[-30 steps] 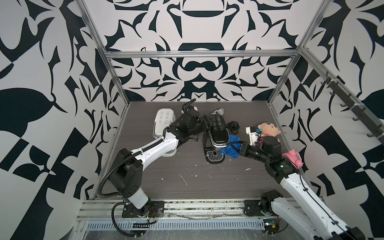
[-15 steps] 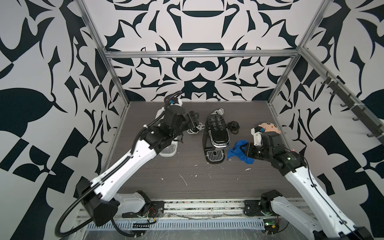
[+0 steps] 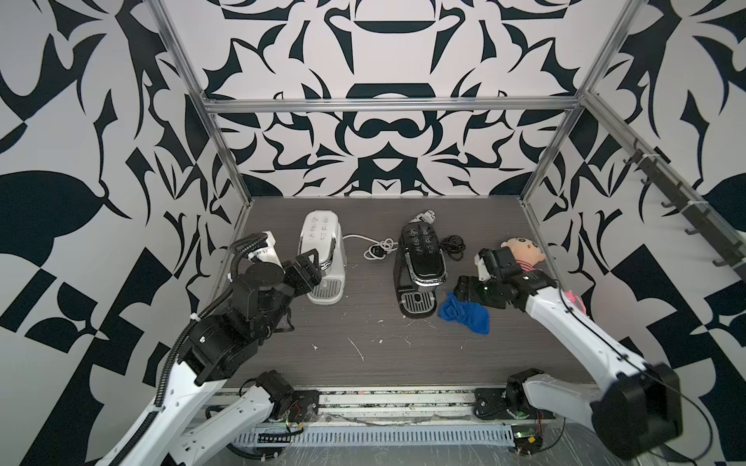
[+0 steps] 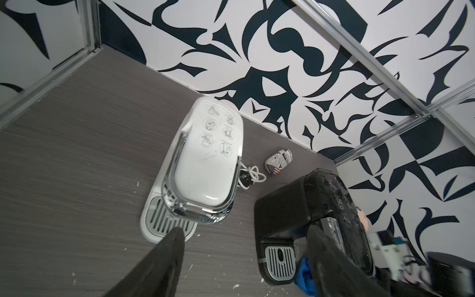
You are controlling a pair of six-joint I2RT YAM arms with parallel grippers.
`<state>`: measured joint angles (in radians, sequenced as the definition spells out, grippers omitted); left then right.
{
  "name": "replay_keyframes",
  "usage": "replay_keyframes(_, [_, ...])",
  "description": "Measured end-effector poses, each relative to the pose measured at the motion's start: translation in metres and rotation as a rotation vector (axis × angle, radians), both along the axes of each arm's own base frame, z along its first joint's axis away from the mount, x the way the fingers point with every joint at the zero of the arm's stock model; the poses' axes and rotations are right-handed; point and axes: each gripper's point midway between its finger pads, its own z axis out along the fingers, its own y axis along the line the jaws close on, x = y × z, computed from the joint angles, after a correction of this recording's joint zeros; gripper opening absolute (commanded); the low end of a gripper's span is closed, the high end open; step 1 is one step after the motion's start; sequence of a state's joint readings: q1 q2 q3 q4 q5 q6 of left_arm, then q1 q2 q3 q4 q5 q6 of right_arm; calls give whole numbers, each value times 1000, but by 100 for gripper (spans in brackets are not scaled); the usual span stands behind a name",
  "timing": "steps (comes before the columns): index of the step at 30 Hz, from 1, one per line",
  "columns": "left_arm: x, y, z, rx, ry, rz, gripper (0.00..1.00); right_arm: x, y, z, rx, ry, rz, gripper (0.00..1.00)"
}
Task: Wipe the surface of a coffee machine
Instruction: Place the cleaning item at the center of the board, then reset both arms
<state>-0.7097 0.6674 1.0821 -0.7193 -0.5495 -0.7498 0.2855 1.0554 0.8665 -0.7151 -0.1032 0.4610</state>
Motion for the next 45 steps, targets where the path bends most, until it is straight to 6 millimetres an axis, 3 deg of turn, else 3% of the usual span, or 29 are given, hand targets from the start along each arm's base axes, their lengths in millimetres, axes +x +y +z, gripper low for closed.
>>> replay_keyframes(4, [-17,37,-3,32,-32,106,79,-17,-6,75,72,-226,-18,92])
replay_keyframes(7, [-33,72,-2,36,-84,216,80,-35,-12,95,99,-285,-28,91])
replay_keyframes(10, [-42,100,-6,60,-115,339,80,-45,-18,91,80,-266,-45,89])
replay_keyframes(14, [-41,122,-10,143,-127,479,80,-37,-23,77,25,-210,-62,81])
replay_keyframes(23, [-16,133,-14,405,-95,680,81,41,-45,29,-189,-218,-181,82])
replay_keyframes(26, [-7,154,-27,440,-26,769,83,60,-58,11,-256,-242,-233,83])
replay_keyframes(30, [6,203,-60,389,125,905,84,82,-79,-8,-377,-295,-285,85])
replay_keyframes(34, [16,243,-124,290,257,946,90,94,-98,-26,-500,-365,-289,85])
replay_keyframes(39, [34,230,-210,234,296,790,89,88,-102,-68,-573,-432,-218,90])
replay_keyframes(42, [46,216,-242,200,219,697,89,86,-100,-94,-600,-442,-159,95])
replay_keyframes(45, [58,206,-263,184,158,620,90,97,-98,-102,-590,-505,-146,95])
